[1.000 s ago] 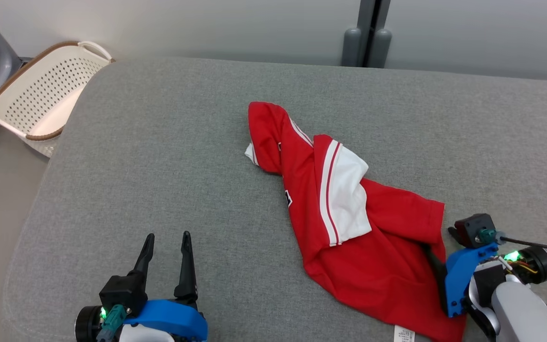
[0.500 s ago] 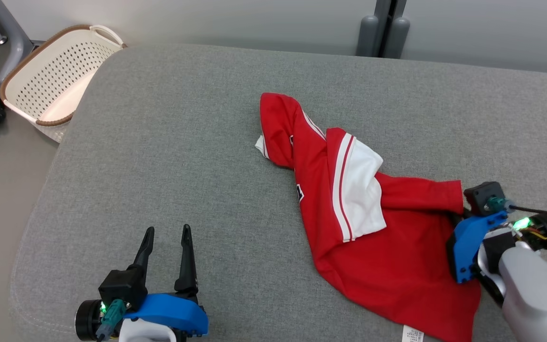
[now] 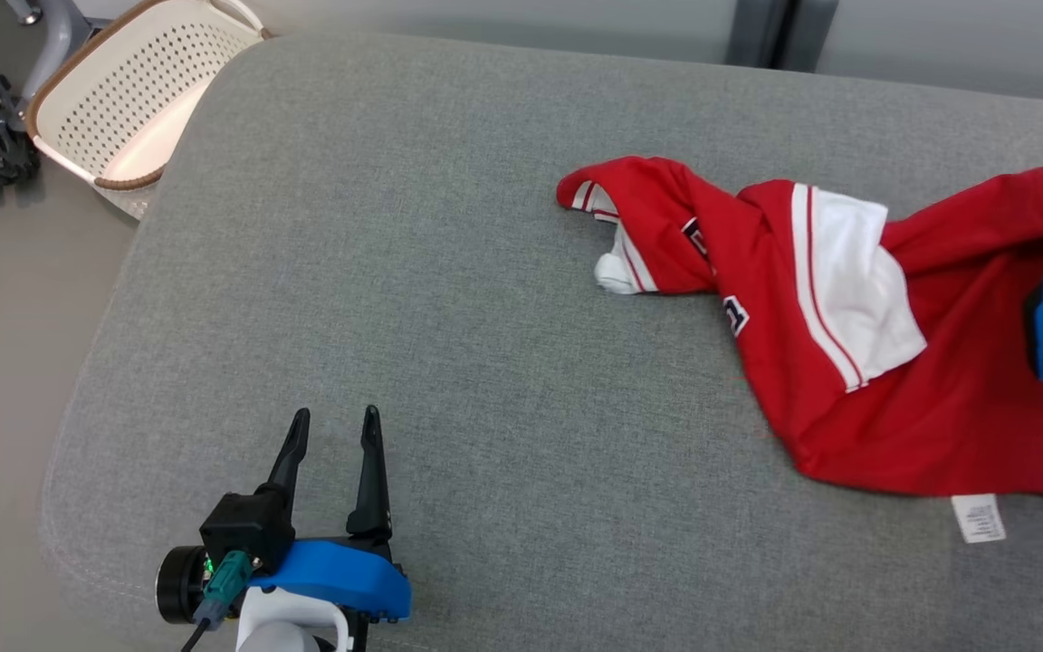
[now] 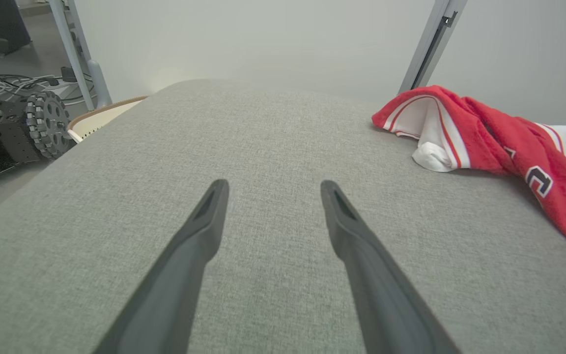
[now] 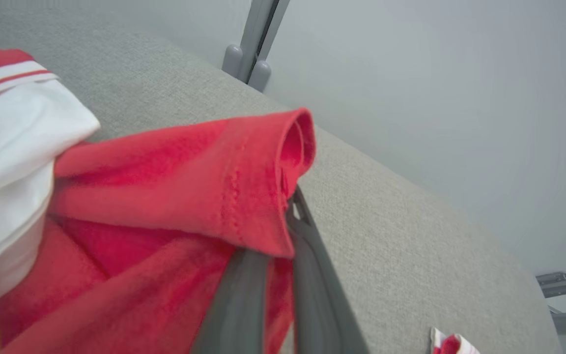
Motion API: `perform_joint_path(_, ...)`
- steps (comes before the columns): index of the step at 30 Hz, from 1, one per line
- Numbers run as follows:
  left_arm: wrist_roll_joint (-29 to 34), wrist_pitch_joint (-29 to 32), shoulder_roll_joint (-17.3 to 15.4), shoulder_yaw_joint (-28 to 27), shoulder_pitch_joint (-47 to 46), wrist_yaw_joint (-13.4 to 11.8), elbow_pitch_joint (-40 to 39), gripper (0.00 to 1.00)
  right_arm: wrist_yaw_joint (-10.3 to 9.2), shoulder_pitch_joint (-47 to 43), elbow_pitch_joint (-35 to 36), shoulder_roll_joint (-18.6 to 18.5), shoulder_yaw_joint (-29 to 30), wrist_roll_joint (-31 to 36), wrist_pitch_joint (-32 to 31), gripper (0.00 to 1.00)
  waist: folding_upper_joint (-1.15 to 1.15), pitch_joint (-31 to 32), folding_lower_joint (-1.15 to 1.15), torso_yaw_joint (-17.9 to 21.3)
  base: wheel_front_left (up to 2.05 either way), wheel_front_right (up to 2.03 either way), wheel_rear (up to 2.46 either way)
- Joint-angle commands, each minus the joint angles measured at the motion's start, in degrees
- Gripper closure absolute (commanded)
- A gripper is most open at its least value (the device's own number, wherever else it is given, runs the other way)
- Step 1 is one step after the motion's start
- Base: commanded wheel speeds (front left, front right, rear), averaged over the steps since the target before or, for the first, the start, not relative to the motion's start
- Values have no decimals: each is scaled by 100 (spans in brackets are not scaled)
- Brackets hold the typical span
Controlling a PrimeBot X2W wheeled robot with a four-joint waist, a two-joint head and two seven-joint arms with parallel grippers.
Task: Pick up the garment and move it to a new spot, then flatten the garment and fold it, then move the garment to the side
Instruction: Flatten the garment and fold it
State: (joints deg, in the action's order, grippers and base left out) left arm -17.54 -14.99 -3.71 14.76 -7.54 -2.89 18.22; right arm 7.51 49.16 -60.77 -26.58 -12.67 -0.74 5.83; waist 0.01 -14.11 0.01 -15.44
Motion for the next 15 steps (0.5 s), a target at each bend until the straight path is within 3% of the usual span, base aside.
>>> perform_joint_path(1,36,-28,3,-13,-116,28,2,0,-3,170,-118,-72,191,80,70,95,-1,-75,-1,-71,0,0,0)
perform_joint_path(2,41,-29,10,-17,-124,27,9,0,-2,202,-219,-60,323,133,87,60,-1,-85,-1,-85,0,0,0)
perform_joint_path(3,46,-29,15,-21,-122,24,15,0,-2,220,-300,-24,423,203,108,0,-1,-87,-1,-96,0,0,0)
perform_joint_path(9,46,-28,42,-91,-32,-12,13,0,-2,166,-520,246,726,539,456,0,-1,57,-1,22,0,0,0)
perform_joint_path(15,91,-28,47,-159,59,5,34,0,-1,61,-421,779,662,293,605,0,-1,236,-1,234,0,0,0)
